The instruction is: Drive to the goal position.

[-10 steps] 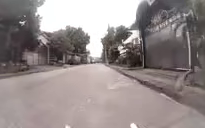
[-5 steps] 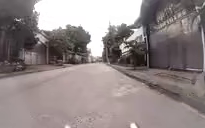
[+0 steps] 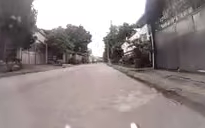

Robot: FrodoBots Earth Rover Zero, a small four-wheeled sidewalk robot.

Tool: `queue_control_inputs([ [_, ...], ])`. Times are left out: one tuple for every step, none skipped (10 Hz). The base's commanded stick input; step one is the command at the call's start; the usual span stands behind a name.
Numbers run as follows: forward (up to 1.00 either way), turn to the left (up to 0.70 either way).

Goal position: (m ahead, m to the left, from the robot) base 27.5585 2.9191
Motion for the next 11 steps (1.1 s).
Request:
queue_control_inputs([
  [1.00, 0.00],
  [1.00, 0.00],
  [1.00, 0.00],
  [1.00, 0.00],
  [1.00, 0.00],
  [1.00, 0.00],
  [1.00, 0.00],
  [1.00, 0.00],
  [1.00, 0.00],
  [1.00, 0.00],
  [1.00, 0.00],
])
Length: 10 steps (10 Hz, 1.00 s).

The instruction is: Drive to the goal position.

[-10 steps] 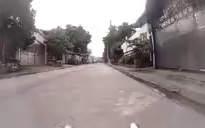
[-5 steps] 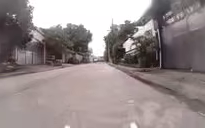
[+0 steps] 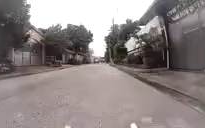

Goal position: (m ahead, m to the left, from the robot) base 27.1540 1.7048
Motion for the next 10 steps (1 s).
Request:
queue_control_inputs([
  [1.00, 0.00],
  [1.00, 0.00],
  [1.00, 0.00],
  [1.00, 0.00],
  [1.00, 0.00],
  [1.00, 0.00],
  [1.00, 0.00],
  [1.00, 0.00],
  [1.00, 0.00],
  [1.00, 0.00],
])
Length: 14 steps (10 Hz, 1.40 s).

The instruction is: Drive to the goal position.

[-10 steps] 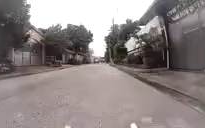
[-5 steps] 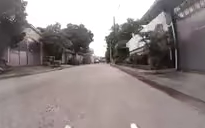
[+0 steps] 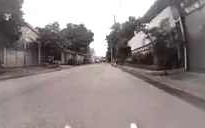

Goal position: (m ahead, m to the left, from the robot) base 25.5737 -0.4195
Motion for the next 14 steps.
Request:
queue_control_inputs([
  [1.00, 0.00],
  [1.00, 0.00],
  [1.00, 0.00],
  [1.00, 0.00],
  [1.00, 0.00],
  [1.00, 0.00],
  [1.00, 0.00],
  [1.00, 0.00],
  [1.00, 0.00],
  [1.00, -0.07],
  [1.00, -0.27],
  [1.00, -0.19],
  [1.00, 0.00],
  [1.00, 0.00],
])
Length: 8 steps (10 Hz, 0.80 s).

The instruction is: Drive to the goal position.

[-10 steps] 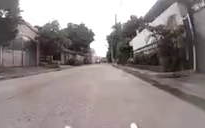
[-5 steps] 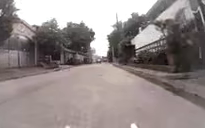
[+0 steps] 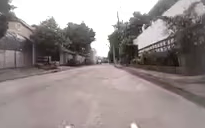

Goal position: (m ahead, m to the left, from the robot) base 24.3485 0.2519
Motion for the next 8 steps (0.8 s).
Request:
queue_control_inputs([
  [1.00, 0.00],
  [1.00, 0.00],
  [1.00, 0.00],
  [1.00, 0.00],
  [1.00, 0.00],
  [1.00, 0.00],
  [1.00, 0.00],
  [1.00, 0.00],
])
